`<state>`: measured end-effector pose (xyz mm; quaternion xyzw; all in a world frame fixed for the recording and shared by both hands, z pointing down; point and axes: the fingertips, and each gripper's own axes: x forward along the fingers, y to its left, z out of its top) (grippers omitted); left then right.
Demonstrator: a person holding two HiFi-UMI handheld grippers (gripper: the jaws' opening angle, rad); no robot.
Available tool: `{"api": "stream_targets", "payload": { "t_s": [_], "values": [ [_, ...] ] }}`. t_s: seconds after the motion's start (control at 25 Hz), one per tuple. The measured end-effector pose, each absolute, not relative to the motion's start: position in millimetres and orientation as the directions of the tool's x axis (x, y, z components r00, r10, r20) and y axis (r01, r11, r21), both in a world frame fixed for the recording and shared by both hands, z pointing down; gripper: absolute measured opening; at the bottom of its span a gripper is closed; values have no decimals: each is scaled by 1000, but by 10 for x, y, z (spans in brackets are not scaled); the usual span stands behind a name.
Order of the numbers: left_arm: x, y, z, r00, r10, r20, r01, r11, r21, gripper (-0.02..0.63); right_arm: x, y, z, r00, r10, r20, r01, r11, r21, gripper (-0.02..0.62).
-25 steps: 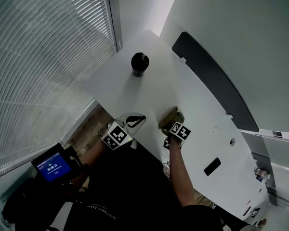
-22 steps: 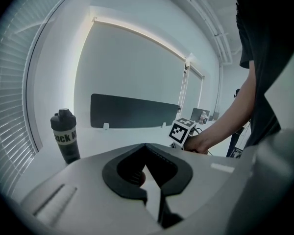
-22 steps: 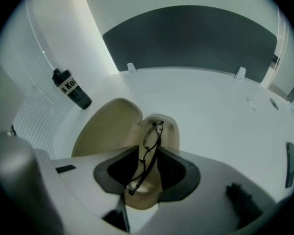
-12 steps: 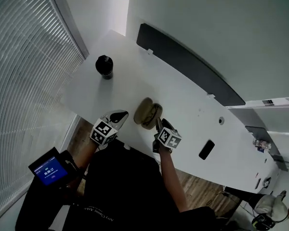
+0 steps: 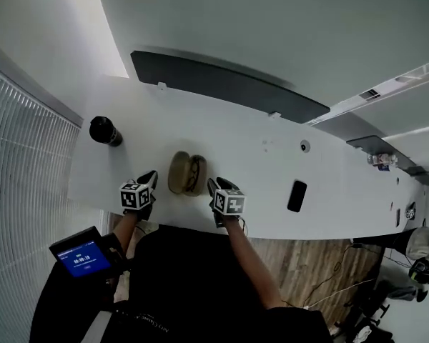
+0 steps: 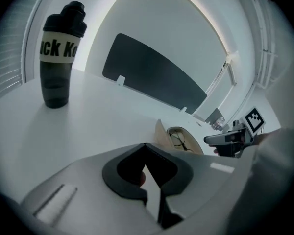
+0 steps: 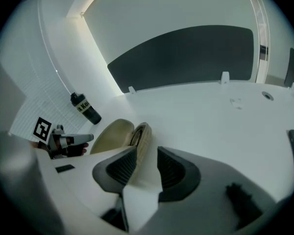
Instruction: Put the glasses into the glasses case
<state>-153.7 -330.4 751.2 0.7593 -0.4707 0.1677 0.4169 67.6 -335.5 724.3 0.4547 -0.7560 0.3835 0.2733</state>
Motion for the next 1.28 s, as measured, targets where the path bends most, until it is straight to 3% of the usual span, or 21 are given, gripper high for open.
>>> {"api": "stream_targets", "payload": {
  "t_s": [0.16,0.4,0.6,1.0,1.28],
  "values": [
    [-1427,-3230,7391,541,-541,644,-839,-286,464,8,491,-3289,7115,-456,-473,754,-883,345,-318,137],
    [-1056,-3402,7731,588,-483,648,-809,-349,473,8,801,-3583,7525,-327,-468,821,-918,364,-157,137],
    [-957,-3324,7726,613,-447,651,-790,-368,491,8,685,-3463,7691,-344,-392,853,-891,423,-165,126],
    [-691,-3282,7520,715,-387,582,-696,-466,546,8,562,-3514,7608,-375,-427,822,-879,445,-171,103],
    [-294,-3283,7365,784,-251,568,-595,-566,571,8,351,-3492,7464,-398,-448,801,-851,506,-139,50]
  ]
}}
